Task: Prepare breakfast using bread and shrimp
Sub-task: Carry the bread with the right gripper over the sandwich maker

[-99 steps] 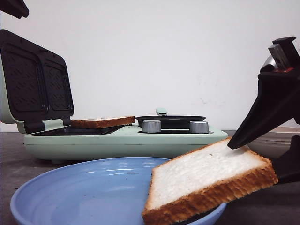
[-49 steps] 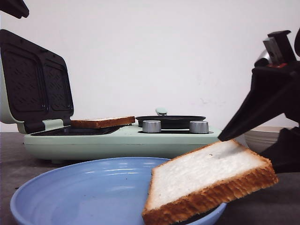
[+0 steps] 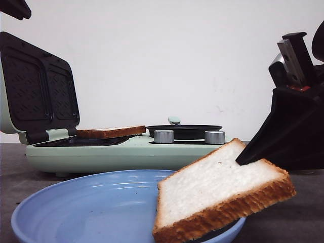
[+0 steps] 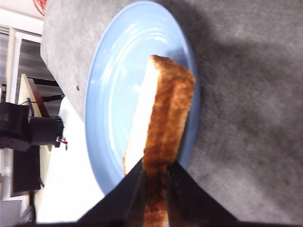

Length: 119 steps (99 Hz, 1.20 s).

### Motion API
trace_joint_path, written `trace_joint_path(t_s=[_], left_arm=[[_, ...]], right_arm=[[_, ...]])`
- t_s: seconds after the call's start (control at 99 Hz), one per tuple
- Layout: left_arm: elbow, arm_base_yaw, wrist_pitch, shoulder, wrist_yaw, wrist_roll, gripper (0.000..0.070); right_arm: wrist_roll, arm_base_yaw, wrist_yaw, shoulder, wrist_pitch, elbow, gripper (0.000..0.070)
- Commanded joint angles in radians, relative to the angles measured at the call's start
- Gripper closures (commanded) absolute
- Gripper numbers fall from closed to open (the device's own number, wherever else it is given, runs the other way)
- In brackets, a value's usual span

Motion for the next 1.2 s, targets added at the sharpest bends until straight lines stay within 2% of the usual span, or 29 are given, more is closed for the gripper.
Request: trace_joint_path(t_s=[0.0,0.152,0.202,0.536,0.728,1.011,1.192], left_arm=[[0.006,-0.004,0.011,0.003,-0.001,0.004,0.0672],[0.006,-0.004,0.012,0.003,-0.001,0.004,0.0672],[0.006,-0.004,0.012,0.002,-0.002,0.004,0.0672],[0.006,-0.004,0.058,-0.002,-0.018,0.001,0.0672],[0.006,-0.003,0.079,-0.006,-0.040,0.001,0.0672],[0.006,-0.003,0.100,-0.020,-0.056,0.002,0.0672],[0.006,-0.003,0.100,-0.027,-0.063,0.002,0.0672]], right_arm=[[0.022,0.005,-0.038,0.012,0.023,0.024,0.0698],[0.092,0.005,-0.091,0.012,0.084,0.066,0.0698],[0.126,0.006,-0.092,0.012,0.104,0.106,0.0698],[0.198,0.020,-0.088,0.016,0.109,0.322,0.0698],[0.225,0.047,-0.063,0.079,0.100,0.486,0.0698],[0.253,0.123,-0.051,0.307,0.093,0.713,0.0698],[0.303,0.204,0.040,0.447,0.096,0.790,0.0698]])
